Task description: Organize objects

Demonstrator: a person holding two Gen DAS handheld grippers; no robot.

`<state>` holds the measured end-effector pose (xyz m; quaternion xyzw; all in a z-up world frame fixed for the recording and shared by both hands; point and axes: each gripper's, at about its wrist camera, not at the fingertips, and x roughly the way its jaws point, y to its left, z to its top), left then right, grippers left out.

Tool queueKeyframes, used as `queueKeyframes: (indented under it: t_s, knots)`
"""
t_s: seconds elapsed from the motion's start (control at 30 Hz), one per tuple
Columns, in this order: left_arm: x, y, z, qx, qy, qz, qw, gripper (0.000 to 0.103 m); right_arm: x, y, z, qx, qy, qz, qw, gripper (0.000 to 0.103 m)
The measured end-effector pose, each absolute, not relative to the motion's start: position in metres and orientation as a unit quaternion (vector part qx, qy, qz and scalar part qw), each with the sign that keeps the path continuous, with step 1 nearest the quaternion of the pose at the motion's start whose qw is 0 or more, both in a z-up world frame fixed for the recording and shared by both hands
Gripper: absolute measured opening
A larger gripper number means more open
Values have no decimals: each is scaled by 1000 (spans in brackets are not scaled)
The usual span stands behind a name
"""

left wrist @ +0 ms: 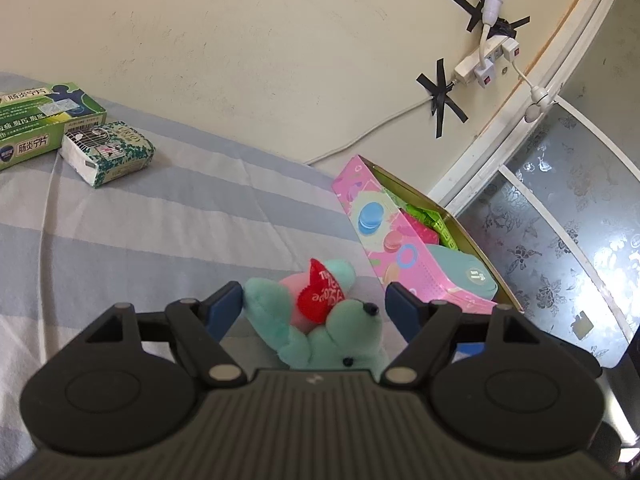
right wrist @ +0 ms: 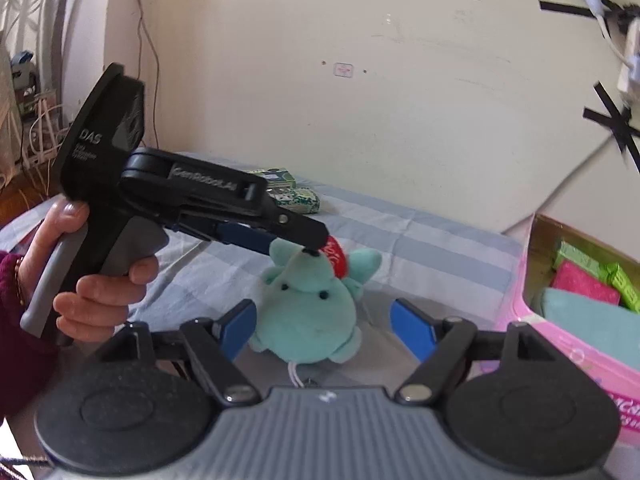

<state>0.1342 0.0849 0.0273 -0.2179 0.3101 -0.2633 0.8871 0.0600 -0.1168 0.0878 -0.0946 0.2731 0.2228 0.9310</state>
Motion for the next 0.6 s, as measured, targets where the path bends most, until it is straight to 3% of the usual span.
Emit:
queueKeyframes:
  t_s: [0.17, 0.27, 0.3, 0.33, 0.37, 0.6]
  knots:
    - [138, 76, 21, -206, 333, -273, 879, 80, 84, -127, 71, -36, 316, 231, 919, 77]
    - [141, 70, 16, -185, 349, -269, 878, 71, 111, -124, 53, -1, 349, 242, 905, 75]
    - [141, 68, 15, -176, 349, -265, 881, 70, 115, -125, 43, 33, 363, 260, 894, 71]
    - [140, 68, 15, -178, 345, -268, 882, 65, 121, -126, 39, 69, 375, 277, 882, 54]
    - [138, 69, 17, -181, 337, -271, 883, 63, 122, -127, 39, 87, 374, 273, 882, 54]
    - [138, 42, 49, -209, 303, -324, 872, 53, 96, -138, 72, -5, 290, 229, 929, 50]
